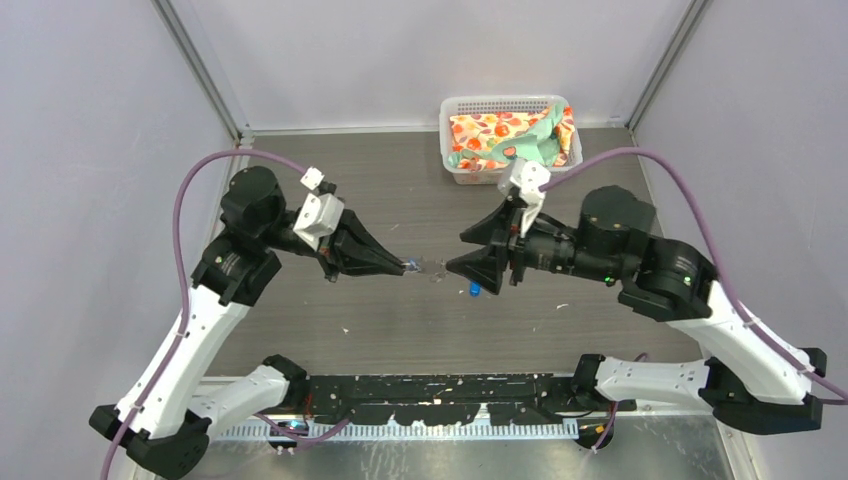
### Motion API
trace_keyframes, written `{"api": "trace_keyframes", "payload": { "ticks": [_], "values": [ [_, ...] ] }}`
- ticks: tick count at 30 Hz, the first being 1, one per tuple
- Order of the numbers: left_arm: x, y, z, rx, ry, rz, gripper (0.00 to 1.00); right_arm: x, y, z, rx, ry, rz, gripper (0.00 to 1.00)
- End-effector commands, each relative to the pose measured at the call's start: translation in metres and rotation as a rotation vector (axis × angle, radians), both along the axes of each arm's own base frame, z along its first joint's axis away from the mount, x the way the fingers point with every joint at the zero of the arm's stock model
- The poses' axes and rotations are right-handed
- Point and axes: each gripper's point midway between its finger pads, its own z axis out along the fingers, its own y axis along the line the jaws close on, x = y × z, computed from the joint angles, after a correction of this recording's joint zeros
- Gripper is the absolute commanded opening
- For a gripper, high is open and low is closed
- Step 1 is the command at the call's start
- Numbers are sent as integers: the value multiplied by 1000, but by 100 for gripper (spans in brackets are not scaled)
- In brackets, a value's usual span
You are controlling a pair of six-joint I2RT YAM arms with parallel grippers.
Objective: Put the keys on the keyring
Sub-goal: Adjust the key on the keyring.
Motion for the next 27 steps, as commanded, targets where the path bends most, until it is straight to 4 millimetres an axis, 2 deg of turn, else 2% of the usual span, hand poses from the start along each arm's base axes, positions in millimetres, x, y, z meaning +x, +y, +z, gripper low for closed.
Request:
{"api": "trace_keyframes", "payload": {
  "ticks": [1,6,12,18,22,27],
  "values": [
    [-33,12,28,-61,-65,-114,0,25,19,-26,-54,-11,-60,60],
    [-39,15,24,-65,-79,-125,0,24,45,-37,-57,12,13,61],
    [-33,15,18,-72,-149,-81,0,-10,66,-45,-42,36,140,62],
    [-19,14,12,-89,-278,3,0,-30,75,-54,-33,40,135,61],
    [-13,17,3,-88,-391,51,0,-29,76,-54,3,38,91,58],
    [-13,18,0,-83,-394,63,0,-17,69,-53,17,16,-1,51]
  ]
}}
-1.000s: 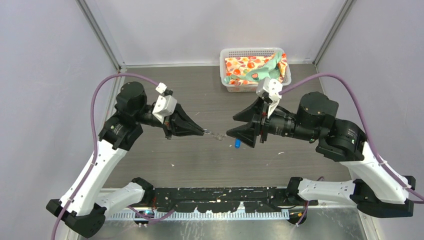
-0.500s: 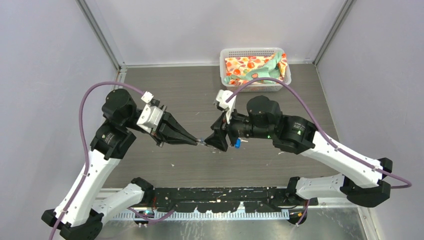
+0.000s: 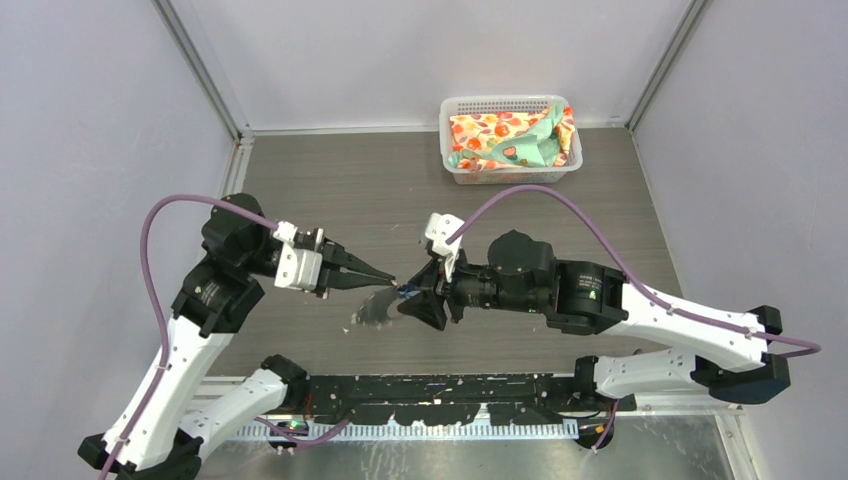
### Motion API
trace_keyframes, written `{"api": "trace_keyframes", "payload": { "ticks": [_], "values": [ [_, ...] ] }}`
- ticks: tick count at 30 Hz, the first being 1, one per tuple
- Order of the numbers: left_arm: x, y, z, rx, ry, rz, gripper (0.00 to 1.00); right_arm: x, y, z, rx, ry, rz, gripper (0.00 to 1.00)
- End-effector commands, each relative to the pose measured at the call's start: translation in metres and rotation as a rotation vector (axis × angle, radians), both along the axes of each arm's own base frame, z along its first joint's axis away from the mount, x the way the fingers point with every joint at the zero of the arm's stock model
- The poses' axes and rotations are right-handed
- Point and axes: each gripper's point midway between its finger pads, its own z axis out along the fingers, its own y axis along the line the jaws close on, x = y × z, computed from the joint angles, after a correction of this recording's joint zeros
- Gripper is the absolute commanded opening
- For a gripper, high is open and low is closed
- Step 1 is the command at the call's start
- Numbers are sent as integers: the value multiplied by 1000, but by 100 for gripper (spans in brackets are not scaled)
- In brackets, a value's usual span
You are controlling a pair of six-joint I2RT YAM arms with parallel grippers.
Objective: Put the keys on the keyring
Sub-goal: Adjust the key on the keyring.
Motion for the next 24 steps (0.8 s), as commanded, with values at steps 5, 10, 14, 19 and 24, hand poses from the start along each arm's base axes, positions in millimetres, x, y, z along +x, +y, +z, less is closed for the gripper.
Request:
{"api": "trace_keyframes", "payload": {
  "ticks": [5,10,14,19,24],
  "values": [
    [0,2,2,-13,-32,23,0,22,-18,39,134,-57,-160,47],
    [3,0,6,-28,42,37,0,22,-16,37,134,-52,-158,45],
    [9,-3,7,-37,101,63,0,19,-11,32,134,-31,-141,41],
    [10,-3,7,-41,133,76,0,20,-13,32,144,-24,-153,29],
    [11,-3,1,-32,127,86,0,24,-26,40,166,-36,-197,16]
  ]
}}
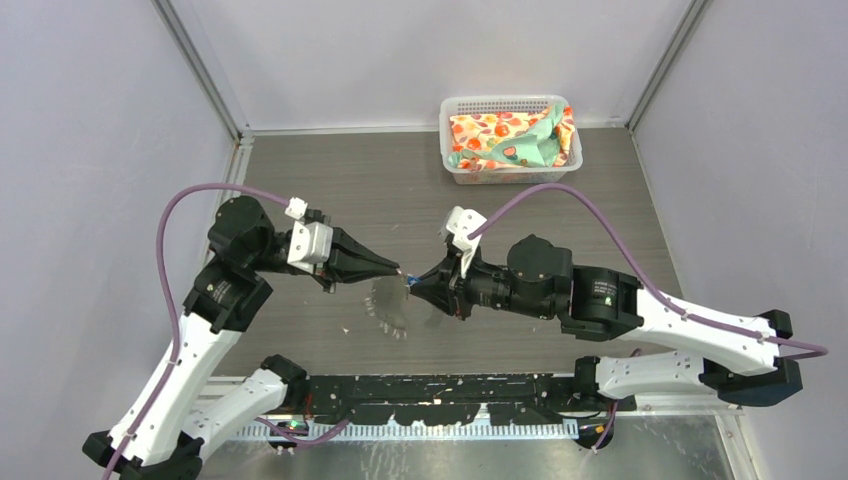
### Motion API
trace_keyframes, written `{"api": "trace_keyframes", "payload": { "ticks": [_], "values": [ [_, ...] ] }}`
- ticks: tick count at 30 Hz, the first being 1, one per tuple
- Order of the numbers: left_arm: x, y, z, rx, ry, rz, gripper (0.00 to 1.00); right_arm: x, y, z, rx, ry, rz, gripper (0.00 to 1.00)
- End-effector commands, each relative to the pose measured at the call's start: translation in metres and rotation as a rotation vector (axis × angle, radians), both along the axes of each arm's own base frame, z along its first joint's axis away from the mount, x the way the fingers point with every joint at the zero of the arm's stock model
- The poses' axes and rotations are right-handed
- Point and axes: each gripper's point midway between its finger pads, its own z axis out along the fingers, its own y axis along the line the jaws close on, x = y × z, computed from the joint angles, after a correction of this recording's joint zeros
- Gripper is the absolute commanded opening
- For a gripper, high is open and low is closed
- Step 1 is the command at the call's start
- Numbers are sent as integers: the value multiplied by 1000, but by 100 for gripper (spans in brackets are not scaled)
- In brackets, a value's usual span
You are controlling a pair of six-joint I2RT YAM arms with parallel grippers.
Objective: Put the keys on the keyring
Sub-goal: Adjust the key on the keyring.
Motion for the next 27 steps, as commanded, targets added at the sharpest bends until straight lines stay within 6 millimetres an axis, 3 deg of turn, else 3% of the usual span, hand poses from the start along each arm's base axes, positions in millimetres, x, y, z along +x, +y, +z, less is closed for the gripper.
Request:
{"api": "trace_keyframes", "payload": {
  "ticks": [1,2,7,11,15,22,27],
  "values": [
    [-6,2,8,-27,-39,-10,0,10,-15,28,98,-25,-81,16],
    [-5,2,7,-24,-33,-9,0,11,-17,29,102,-26,-84,19],
    [2,-1,7,-22,6,14,0,8,-25,27,78,-17,-86,60],
    [6,-4,13,-37,33,23,0,11,-42,22,61,-27,-124,75],
    [3,-5,23,-58,38,0,0,6,-49,3,-11,-45,-89,90],
    [-21,-1,26,-30,25,-137,0,5,-52,-6,-102,-123,-3,99],
    [-35,4,27,-12,39,-204,0,10,-52,6,-96,-172,99,100]
  ]
}}
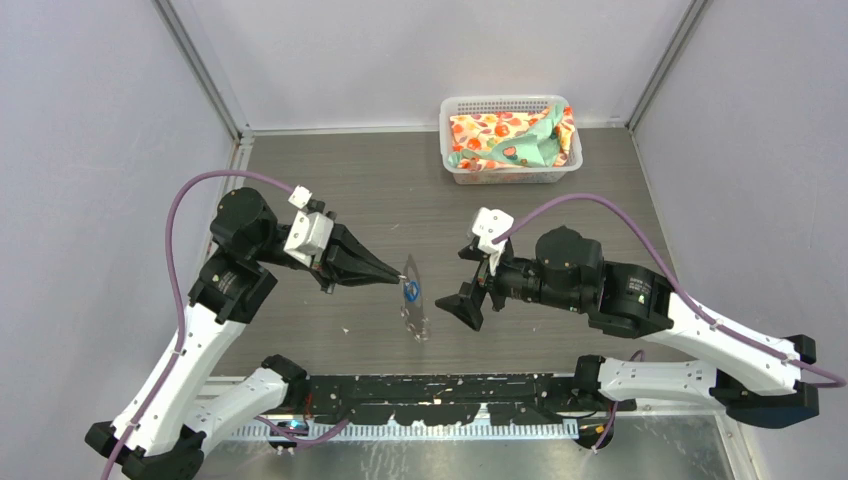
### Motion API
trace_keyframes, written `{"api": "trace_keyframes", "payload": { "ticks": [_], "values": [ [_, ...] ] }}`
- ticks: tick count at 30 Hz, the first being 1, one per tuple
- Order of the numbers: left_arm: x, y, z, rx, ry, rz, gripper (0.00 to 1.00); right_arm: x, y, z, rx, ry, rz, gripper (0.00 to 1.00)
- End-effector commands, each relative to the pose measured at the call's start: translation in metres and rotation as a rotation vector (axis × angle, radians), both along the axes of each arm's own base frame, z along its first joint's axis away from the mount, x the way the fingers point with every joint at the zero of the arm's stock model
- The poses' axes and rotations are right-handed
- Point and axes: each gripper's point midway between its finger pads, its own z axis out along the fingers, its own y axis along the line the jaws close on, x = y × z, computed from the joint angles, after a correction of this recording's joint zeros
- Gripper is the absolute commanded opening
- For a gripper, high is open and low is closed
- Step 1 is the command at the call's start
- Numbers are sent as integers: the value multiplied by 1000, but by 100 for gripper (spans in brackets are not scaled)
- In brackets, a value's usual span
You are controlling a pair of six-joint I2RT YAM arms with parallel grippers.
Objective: Put the keys on the keyring
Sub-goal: Adjust the key on the keyring.
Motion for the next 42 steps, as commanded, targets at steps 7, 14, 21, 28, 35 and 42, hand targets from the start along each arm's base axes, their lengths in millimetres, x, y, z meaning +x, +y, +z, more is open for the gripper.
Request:
{"api": "trace_keyframes", "payload": {
  "ticks": [7,14,21,28,35,42],
  "values": [
    [-26,9,26,-33,-67,-94,0,-9,41,23,56,22,329,100],
    [-23,8,22,-38,-80,-79,0,-18,72,20,98,89,390,100],
    [-20,8,20,-42,-109,-67,0,-24,78,17,114,95,324,100],
    [-26,10,24,-41,-105,-86,0,-14,54,19,37,-1,266,100],
    [-29,10,28,-39,-75,-113,0,4,38,26,-78,-70,185,100],
    [-40,14,29,-26,-53,-173,0,-3,27,38,-149,-170,275,100]
  ]
}}
